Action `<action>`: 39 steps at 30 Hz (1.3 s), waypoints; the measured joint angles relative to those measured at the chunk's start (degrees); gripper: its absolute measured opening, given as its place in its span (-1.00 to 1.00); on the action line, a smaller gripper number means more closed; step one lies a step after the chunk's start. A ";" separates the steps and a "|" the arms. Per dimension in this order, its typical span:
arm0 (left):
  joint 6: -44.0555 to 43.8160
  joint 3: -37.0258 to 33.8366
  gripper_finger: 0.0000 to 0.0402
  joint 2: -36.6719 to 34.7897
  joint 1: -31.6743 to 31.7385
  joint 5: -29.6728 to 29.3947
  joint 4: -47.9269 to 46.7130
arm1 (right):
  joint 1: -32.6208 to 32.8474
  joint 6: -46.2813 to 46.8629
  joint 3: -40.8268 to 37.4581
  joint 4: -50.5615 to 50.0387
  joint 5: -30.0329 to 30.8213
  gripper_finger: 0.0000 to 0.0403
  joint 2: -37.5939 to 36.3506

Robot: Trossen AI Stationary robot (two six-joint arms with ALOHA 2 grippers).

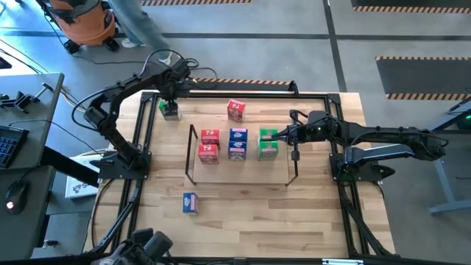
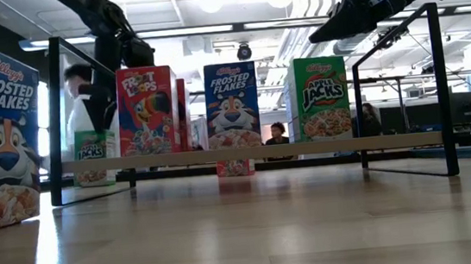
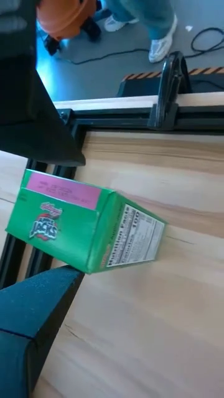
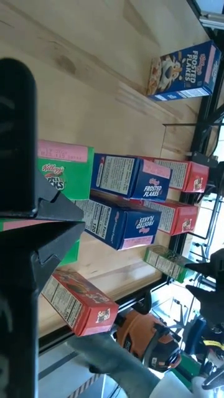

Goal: Stack cereal on shelf
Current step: Put the green cereal box on the shelf aligned with the other green cereal boxes

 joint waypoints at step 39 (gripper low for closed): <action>-5.28 0.93 -0.26 -14.57 -5.90 -2.88 -8.37 | 0.11 9.01 0.13 1.18 4.33 -0.39 -0.02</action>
